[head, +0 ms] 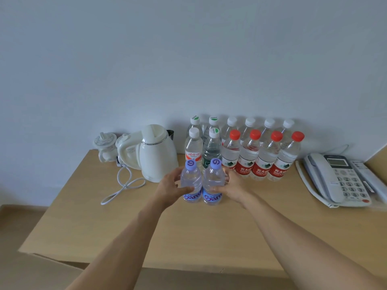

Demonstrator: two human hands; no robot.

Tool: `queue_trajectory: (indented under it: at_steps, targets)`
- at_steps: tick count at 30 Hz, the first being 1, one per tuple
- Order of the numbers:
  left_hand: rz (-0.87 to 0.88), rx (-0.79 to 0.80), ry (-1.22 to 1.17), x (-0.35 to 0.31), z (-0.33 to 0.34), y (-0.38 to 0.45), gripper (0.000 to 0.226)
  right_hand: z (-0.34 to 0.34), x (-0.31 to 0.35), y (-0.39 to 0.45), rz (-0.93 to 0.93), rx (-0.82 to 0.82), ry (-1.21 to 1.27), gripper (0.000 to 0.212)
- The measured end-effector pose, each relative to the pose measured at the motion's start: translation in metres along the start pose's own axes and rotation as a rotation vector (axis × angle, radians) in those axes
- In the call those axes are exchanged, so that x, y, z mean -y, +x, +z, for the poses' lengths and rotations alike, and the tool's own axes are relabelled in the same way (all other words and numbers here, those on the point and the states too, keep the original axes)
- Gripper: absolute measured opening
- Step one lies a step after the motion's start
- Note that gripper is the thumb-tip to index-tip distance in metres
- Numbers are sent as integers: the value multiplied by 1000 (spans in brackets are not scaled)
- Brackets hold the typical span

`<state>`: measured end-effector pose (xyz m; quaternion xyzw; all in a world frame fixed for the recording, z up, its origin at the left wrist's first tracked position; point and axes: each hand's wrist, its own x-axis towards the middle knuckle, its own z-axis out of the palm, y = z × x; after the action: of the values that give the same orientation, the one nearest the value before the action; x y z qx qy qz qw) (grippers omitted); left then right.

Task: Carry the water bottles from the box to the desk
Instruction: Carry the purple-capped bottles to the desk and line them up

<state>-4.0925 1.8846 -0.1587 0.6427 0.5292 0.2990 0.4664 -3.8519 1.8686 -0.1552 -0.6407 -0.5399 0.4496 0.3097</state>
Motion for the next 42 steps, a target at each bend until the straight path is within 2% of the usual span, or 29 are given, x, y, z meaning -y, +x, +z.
queue_trajectory:
  at_steps: [2,6,10,13,21,30,42]
  targets:
    - [13,-21,110,-5,-3,-1,63,-1,-1,-2,-12,-1,-27,67]
    - [51,-173,216,-21,-6,-3,58,-3,1,-7,-28,-19,-76,60]
    - [36,-224,413,-33,0,-6,60,-4,7,-13,-97,-93,-107,69]
    - [13,-244,527,-36,9,-5,63,-3,8,-17,-146,-156,-144,66]
    - [40,-249,414,-40,9,16,62,3,9,-25,-196,-230,-188,61]
    - [18,-202,415,-47,4,33,59,6,6,-17,-160,-329,-157,51]
    - [-12,-168,394,-49,-2,29,61,8,15,1,-163,-375,-182,51]
